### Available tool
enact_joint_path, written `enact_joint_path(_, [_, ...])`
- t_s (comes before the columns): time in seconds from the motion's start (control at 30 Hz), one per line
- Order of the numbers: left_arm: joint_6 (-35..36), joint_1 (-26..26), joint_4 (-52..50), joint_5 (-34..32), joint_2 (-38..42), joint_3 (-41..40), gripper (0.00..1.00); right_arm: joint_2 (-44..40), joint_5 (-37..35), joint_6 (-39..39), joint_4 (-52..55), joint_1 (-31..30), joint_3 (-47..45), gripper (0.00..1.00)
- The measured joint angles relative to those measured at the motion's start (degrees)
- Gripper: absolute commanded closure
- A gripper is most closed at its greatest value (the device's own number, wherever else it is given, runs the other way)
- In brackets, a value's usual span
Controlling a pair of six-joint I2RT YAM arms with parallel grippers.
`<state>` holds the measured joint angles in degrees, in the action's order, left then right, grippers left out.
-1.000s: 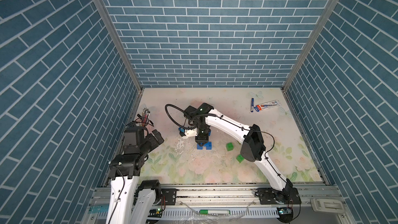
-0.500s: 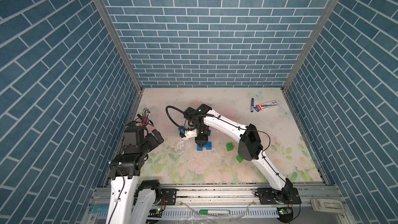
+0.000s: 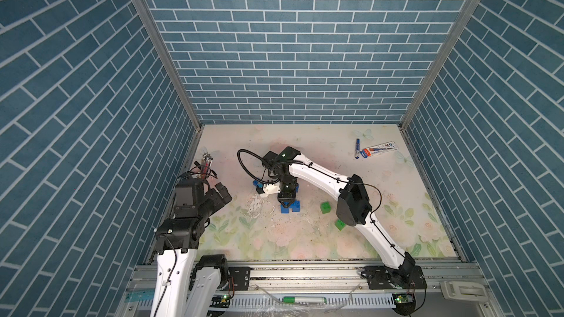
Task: Assemble the letter h with lego
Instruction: Assemble the lego brick with the lego brick.
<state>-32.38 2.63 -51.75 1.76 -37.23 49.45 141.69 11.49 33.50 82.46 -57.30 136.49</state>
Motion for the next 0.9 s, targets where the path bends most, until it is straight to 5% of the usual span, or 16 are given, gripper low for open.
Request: enact_joint_path(0.9, [-0.02,0.87,0.22,0.87,0.00,-0.33,0.01,-1.16,0.22,-0.22,-3.91,-0.59,-2.56,1.00])
